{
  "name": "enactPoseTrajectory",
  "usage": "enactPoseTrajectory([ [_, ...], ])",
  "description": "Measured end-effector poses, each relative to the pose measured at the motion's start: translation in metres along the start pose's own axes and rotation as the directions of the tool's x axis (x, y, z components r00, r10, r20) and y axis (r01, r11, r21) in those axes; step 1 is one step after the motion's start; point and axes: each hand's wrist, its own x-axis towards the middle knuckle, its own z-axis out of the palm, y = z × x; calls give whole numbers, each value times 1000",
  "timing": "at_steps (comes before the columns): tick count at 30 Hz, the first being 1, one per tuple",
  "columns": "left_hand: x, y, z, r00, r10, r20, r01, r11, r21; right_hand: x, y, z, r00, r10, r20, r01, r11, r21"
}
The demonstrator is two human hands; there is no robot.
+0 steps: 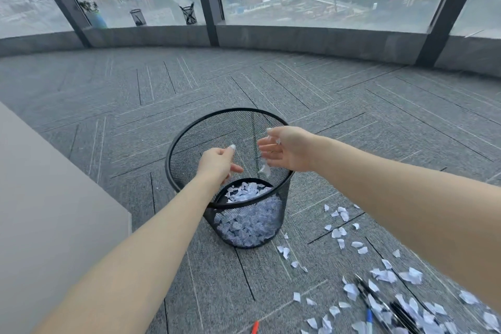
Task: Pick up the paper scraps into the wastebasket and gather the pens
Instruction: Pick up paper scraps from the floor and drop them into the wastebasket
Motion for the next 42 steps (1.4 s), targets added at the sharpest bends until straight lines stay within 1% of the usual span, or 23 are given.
enactPoseTrajectory([
  [2, 1, 2, 3, 1000, 23, 11, -23, 998, 56, -1, 0, 0, 1000, -11, 13, 10, 1000, 11],
  [3, 1, 3, 5, 999, 26, 41, -29, 997, 72, -2, 1, 0, 1000, -19, 20, 19, 1000, -1],
  [6, 0, 5, 9, 986, -8, 165, 15, 999, -40, -4, 3, 4, 998, -61, 19, 62, 995, -83],
  [8, -2, 4, 10, 980, -11, 199, 26, 997, -77, -5, 4, 4, 997, -71, 35, 74, 993, -94],
  [13, 0, -1, 7, 989, 89, 114, -82, 994, -66, -3, 7, 0, 996, -87, 36, 86, 996, 19],
  [16, -4, -1, 4, 986, 156, 64, -151, 986, -76, -6, 9, 0, 990, -136, 43, 135, 990, 39],
  [18, -13, 5, 4, 974, 219, -49, -222, 973, -61, -10, 11, -2, 978, -207, 33, 201, 971, 132],
  [20, -32, 15, 8, 929, 323, -180, -336, 941, -45, -16, 17, -10, 967, -253, -17, 243, 908, 341],
  [21, -45, 19, 14, 899, 385, -209, -403, 913, -56, -18, 23, -16, 966, -255, -42, 246, 860, 448],
  [22, -60, 22, 21, 871, 445, -208, -469, 880, -83, -21, 30, -23, 967, -248, -64, 243, 813, 529],
  [24, -89, 23, 43, 828, 540, -149, -559, 815, -151, -23, 50, -37, 973, -203, -112, 228, 750, 620],
  [26, -109, 16, 70, 801, 591, -94, -597, 776, -202, -23, 74, -50, 978, -129, -166, 207, 732, 649],
  [28, -118, 1, 97, 765, 640, -74, -638, 738, -219, -22, 96, -63, 972, -32, -231, 172, 768, 617],
  [30, -119, -23, 123, 701, 714, -5, -707, 693, -145, -24, 113, -79, 952, 52, -302, 132, 819, 558],
  [31, -114, -41, 137, 682, 729, 62, -723, 685, -91, -26, 121, -87, 941, 83, -329, 107, 847, 520],
  [32, -107, -61, 150, 696, 705, 135, -708, 706, -34, -29, 129, -96, 931, 111, -348, 73, 877, 476],
  [34, -82, -105, 170, 792, 570, 217, -602, 790, 119, -41, 148, -113, 917, 169, -360, -25, 928, 371],
  [35, -67, -126, 174, 842, 486, 234, -534, 812, 236, -48, 160, -121, 912, 197, -359, -84, 948, 306],
  [36, -51, -147, 178, 878, 394, 272, -474, 799, 371, -56, 173, -128, 907, 226, -355, -146, 960, 237],
  [38, -25, -176, 185, 897, 217, 384, -419, 693, 587, -72, 199, -142, 897, 290, -334, -257, 956, 141],
  [39, -21, -185, 191, 892, 169, 419, -421, 650, 633, -79, 211, -149, 888, 328, -322, -304, 944, 126],
  [40, -23, -190, 197, 889, 151, 432, -424, 627, 653, -84, 222, -155, 876, 366, -313, -346, 931, 118],
  [42, -41, -195, 211, 887, 165, 431, -433, 624, 651, -91, 240, -164, 857, 407, -315, -407, 911, 69],
])
